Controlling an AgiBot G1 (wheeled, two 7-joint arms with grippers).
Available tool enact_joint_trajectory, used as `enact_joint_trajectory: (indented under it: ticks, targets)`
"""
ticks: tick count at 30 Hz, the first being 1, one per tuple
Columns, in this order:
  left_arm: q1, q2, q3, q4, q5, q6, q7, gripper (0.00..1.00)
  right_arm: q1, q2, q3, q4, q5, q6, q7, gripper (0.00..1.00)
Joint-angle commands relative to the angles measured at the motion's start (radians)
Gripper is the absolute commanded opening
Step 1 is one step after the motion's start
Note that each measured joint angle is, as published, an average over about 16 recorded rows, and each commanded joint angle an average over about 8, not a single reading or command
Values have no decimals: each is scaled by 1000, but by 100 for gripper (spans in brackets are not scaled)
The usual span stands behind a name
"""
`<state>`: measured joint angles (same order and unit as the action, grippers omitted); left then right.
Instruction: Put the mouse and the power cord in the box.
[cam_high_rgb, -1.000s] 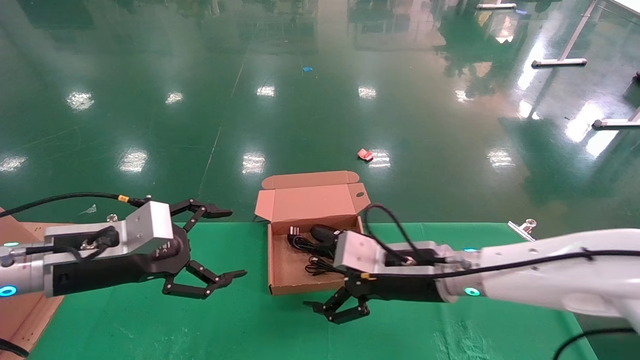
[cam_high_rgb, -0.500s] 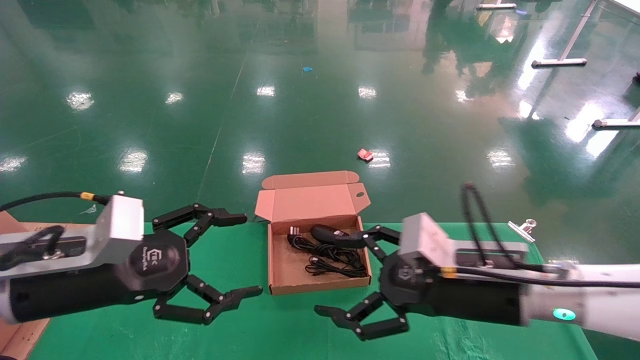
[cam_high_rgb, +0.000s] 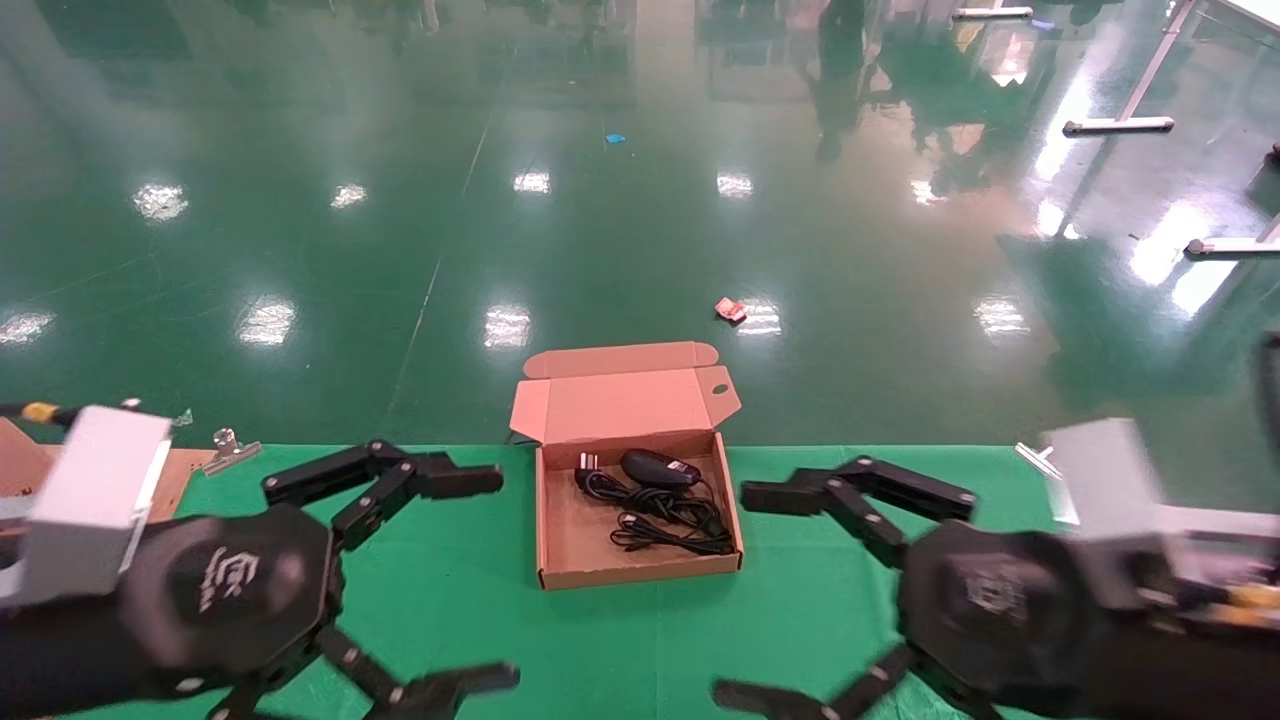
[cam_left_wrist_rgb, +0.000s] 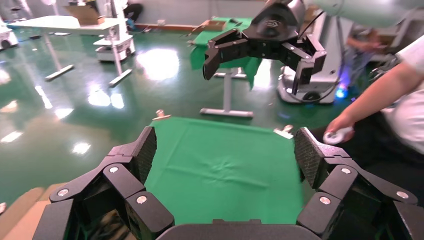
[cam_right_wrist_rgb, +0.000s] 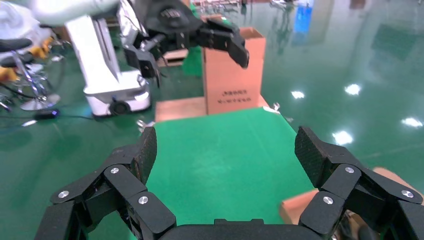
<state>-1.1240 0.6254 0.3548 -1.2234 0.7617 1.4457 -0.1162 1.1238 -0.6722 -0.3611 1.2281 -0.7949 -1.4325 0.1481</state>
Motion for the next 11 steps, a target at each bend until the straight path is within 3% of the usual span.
enact_joint_trajectory:
  ticks: [1, 11]
  targets:
    - [20, -6, -30, -24, -12, 20, -28, 100, -23, 28, 37, 26, 29, -29, 18, 100]
    - [66, -19, -102, -80, -41, 68, -86, 100, -64, 81, 113, 75, 87, -85, 41, 100]
